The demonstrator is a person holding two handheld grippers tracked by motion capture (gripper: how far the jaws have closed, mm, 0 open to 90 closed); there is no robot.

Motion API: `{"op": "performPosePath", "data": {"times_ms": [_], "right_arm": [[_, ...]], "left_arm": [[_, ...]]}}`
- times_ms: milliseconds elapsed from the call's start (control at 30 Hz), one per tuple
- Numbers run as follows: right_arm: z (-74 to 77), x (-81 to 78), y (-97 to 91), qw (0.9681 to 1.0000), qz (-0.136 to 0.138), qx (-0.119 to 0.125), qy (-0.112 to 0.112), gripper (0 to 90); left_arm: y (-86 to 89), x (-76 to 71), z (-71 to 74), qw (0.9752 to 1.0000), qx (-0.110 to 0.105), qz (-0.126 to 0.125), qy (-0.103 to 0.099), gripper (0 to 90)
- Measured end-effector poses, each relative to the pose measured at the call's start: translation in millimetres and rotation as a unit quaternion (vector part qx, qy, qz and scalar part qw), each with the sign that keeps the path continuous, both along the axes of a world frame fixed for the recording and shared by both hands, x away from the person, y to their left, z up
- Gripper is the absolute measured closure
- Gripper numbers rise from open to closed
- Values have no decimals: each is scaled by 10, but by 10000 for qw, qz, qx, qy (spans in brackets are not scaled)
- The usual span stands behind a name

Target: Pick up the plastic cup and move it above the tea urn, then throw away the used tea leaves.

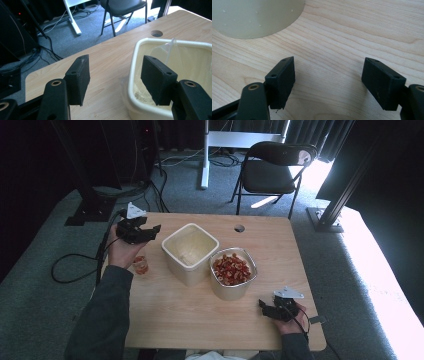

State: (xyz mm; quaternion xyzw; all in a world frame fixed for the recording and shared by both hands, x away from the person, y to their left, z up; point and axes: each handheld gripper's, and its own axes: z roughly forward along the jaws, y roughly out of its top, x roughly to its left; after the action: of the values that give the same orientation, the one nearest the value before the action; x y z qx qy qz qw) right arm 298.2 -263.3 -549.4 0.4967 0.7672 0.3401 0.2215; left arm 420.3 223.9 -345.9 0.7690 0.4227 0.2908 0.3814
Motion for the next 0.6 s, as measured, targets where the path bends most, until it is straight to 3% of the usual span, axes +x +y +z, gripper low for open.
{"op": "performPosePath", "data": {"times_ms": [200,500,600], "right_arm": [[0,0,0,10000,-10,5,5,262],[0,1,-2,10000,-21,19,20,262],[-1,1,-3,10000,-16,15,15,262]], "left_arm": [[165,-123,-190,9999,-88,100,87,355],[403,-395,-515,9986,-352,382,88,182],[495,-490,-607,9975,-562,437,35,161]]}}
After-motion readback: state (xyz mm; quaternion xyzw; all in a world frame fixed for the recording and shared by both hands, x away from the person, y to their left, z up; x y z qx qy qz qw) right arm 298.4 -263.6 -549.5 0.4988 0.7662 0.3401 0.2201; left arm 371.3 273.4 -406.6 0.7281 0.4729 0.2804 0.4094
